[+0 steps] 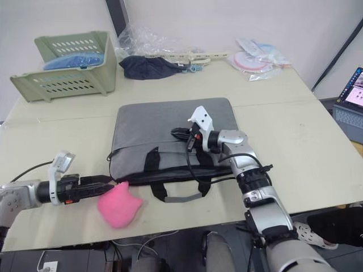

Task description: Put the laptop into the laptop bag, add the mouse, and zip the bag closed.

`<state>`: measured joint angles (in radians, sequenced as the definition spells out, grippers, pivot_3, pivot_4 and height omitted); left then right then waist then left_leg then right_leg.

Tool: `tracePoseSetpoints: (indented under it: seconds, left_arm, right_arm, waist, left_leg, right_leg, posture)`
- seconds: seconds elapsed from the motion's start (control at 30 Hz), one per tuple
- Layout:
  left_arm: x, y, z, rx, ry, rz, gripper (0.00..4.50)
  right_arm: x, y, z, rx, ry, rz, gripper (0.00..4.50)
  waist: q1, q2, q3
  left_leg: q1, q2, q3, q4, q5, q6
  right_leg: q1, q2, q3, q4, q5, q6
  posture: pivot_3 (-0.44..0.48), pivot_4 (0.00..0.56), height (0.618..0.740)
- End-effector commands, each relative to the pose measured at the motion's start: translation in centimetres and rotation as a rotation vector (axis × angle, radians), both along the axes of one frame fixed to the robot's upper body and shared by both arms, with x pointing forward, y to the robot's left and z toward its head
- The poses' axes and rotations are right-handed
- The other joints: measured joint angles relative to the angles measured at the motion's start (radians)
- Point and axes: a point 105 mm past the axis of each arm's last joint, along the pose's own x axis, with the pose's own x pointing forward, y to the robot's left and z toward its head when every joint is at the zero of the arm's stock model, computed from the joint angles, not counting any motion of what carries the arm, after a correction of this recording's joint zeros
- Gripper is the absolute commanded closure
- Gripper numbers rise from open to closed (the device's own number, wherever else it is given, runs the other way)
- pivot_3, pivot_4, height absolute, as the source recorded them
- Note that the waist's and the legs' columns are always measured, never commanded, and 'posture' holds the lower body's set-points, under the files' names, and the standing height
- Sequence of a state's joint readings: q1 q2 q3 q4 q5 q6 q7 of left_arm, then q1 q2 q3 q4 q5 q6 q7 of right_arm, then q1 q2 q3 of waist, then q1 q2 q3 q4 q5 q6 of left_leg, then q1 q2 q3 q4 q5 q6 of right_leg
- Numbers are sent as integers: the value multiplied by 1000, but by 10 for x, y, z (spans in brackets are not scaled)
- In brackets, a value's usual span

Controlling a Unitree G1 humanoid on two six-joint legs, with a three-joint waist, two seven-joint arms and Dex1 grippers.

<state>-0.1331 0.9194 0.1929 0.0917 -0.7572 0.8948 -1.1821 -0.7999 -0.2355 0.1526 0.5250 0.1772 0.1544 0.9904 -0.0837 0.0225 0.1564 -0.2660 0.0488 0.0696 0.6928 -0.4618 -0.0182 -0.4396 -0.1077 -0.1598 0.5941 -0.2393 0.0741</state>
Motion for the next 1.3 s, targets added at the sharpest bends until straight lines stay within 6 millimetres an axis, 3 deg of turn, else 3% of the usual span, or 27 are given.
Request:
tracePoseSetpoints:
  seconds: [0.03, 0.37, 0.93, 1.03, 1.2, 1.3]
  left_arm:
    - [-7, -1, 4, -4, -3, -29, 32]
    - [-19, 2, 8, -6, 12, -30, 32]
    - [-30, -27, 5, -107, 60, -131, 32]
    - [-33, -25, -1, -78, 82, -132, 871]
    - [-37, -26, -1, -84, 90, -141, 3353]
    - [-40, -27, -2, -82, 101, -149, 4473]
  right_arm:
    - [-4, -13, -51, -111, 162, -53, 4500]
    - [-4, -10, -51, -108, 162, -50, 4500]
    - [-6, -11, -53, -114, 168, -44, 4500]
    - [-6, -11, -53, -114, 167, -47, 4500]
    - [-7, -11, -53, -116, 168, -45, 4500]
    - [-7, -11, -53, -118, 168, -43, 4500]
  waist:
    - [0, 0, 0]
    - [1, 1, 1]
    - [2, 0, 0]
    - [2, 0, 0]
    - [2, 0, 0]
    - [2, 1, 0]
  left_leg:
    - [0, 0, 0, 0, 0, 0]
    - [0, 0, -1, 0, 0, 0]
    - [0, 0, -1, 0, 0, 0]
    - [0, 0, -1, 0, 0, 0]
    - [0, 0, -1, 0, 0, 0]
    - [0, 0, -1, 0, 0, 0]
  right_leg:
    - [0, 0, 0, 0, 0, 0]
    - [0, -1, 0, 0, 0, 0]
    - [0, -1, 0, 0, 0, 0]
    - [0, -1, 0, 0, 0, 0]
    - [0, -1, 0, 0, 0, 0]
    - [0, -1, 0, 0, 0, 0]
  posture:
    - [0, 150, 740]
    - [0, 150, 740]
    - [0, 150, 740]
    - [0, 150, 740]
    - [0, 150, 740]
    - [0, 150, 740]
